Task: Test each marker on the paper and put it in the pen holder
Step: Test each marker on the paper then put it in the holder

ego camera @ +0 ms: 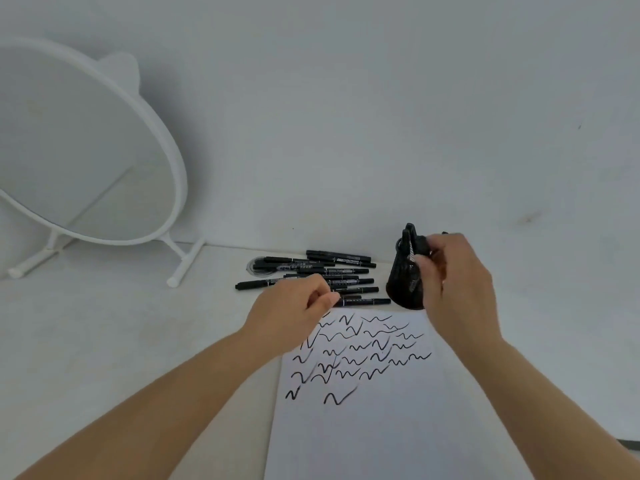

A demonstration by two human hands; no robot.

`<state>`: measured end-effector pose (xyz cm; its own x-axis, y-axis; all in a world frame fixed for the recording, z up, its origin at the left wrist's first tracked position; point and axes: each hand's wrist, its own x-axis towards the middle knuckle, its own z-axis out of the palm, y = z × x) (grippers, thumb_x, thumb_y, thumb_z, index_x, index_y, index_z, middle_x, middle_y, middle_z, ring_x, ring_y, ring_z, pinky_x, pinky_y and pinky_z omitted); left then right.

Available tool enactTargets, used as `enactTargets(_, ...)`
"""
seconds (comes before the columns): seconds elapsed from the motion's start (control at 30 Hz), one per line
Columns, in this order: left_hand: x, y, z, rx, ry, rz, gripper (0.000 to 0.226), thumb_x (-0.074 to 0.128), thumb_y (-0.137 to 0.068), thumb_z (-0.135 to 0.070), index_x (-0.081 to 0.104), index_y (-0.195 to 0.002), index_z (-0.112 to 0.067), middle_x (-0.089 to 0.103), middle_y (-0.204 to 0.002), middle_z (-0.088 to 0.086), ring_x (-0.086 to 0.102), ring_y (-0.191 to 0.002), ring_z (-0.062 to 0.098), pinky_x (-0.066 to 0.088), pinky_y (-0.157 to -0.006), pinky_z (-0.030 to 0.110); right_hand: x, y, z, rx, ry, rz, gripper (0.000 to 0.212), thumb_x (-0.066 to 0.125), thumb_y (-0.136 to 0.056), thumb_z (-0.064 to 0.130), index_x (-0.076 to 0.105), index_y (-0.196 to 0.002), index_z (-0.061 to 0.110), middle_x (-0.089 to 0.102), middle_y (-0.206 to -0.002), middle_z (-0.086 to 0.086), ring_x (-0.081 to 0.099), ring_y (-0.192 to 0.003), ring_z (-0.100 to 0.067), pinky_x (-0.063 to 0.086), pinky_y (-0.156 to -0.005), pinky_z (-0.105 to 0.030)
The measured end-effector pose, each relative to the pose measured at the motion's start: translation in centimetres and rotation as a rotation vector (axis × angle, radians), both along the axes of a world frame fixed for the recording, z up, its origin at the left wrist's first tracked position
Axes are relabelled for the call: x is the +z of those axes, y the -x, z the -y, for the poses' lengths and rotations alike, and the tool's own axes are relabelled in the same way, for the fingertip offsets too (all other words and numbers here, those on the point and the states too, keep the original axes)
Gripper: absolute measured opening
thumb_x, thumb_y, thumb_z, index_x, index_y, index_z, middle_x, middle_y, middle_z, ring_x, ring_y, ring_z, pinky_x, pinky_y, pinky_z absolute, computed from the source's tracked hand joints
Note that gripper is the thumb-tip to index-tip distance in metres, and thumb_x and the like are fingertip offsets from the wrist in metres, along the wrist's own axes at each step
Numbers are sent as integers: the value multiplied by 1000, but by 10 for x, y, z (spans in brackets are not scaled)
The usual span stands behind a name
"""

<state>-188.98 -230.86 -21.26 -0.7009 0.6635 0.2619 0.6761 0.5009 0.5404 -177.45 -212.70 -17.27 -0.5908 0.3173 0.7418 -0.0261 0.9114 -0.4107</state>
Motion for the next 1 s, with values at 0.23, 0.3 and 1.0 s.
enactTargets(0.23, -22, 86, 3, 256, 133, -114, 16, 48, -90, -27, 60, -100, -26, 60, -99, -4, 55, -97, 19, 45, -77, 31, 16, 18, -43, -134, 373, -267, 13, 46, -93, 15, 41, -99, 26, 55, -83, 18, 63, -80, -18, 42, -73, -25)
enactTargets(0.3, -27, 102, 4, 289, 139, -119, 19, 48, -90, -25, 60, -105, -24, 58, -105, -1, 53, -101, 20, 46, -78, 33, 11, 24, -51, -154, 443, -265, 11, 47, -93, 15, 42, -98, 24, 55, -83, 18, 63, -83, -24, 43, -74, -28)
enactTargets(1.0, -46, 141, -3, 287, 296, -72, 24, 50, -92, -23, 59, -114, -19, 55, -113, 5, 51, -106, 23, 41, -82, 33, -18, 46, -62, -328, 165, 396, 23, 45, -94, 21, 54, -116, 21, 66, -98, -7, 56, -89, -28, 38, -69, -33)
